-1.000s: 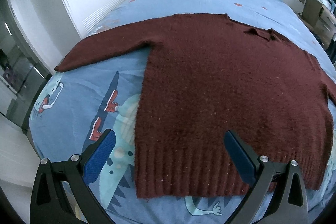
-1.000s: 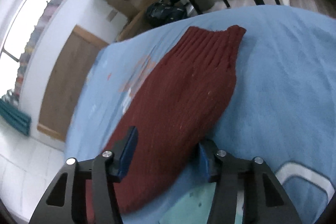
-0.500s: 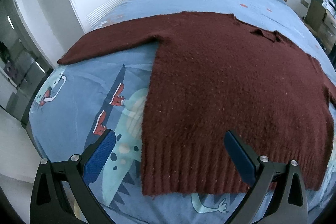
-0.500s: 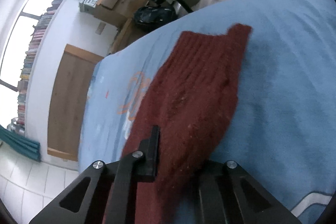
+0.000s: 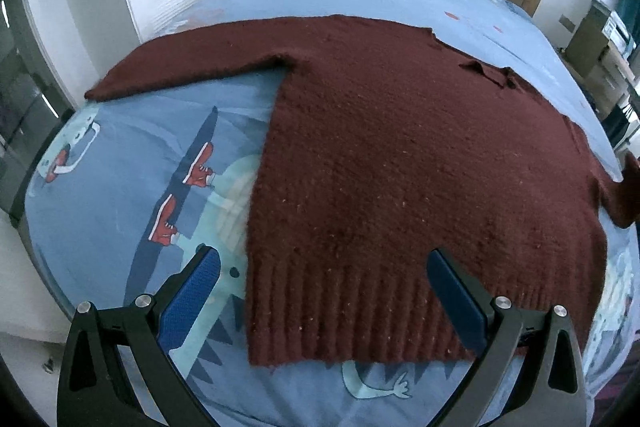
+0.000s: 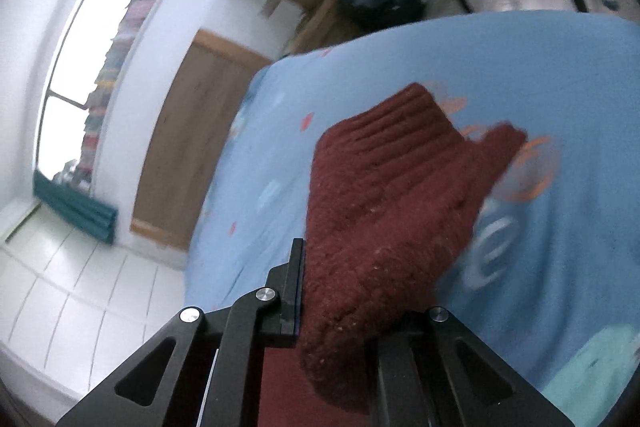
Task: Fold small clothes
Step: 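Carry the gripped sleeve with the right tool across the sweater body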
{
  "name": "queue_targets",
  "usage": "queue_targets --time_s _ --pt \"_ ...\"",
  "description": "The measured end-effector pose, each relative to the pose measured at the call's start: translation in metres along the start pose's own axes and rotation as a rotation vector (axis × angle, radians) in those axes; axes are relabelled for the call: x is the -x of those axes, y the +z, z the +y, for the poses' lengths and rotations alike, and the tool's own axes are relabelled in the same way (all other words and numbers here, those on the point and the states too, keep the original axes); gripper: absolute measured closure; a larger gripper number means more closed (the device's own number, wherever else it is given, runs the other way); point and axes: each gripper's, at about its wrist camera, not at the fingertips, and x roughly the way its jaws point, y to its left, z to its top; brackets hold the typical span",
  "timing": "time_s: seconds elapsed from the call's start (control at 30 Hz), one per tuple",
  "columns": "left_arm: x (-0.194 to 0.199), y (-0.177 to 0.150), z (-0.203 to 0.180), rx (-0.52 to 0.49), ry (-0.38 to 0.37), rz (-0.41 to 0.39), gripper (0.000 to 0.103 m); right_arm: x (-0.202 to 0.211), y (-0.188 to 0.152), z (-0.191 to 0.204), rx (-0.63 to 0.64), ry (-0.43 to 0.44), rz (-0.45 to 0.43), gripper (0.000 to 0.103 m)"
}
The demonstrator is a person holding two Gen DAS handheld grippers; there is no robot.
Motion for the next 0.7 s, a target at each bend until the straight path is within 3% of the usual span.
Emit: queue_targets --time_s 0.3,0.7 --pt "0.003 0.001 0.041 0.079 -0.012 0.003 0.001 -0.034 -0.065 0.089 0.08 0.051 0.155 0.096" --pt "0.023 -0.005 0.094 0.167 0.016 -0.032 0.001 -0.1 -0.185 0.194 0.199 0.116 0.356 0.096"
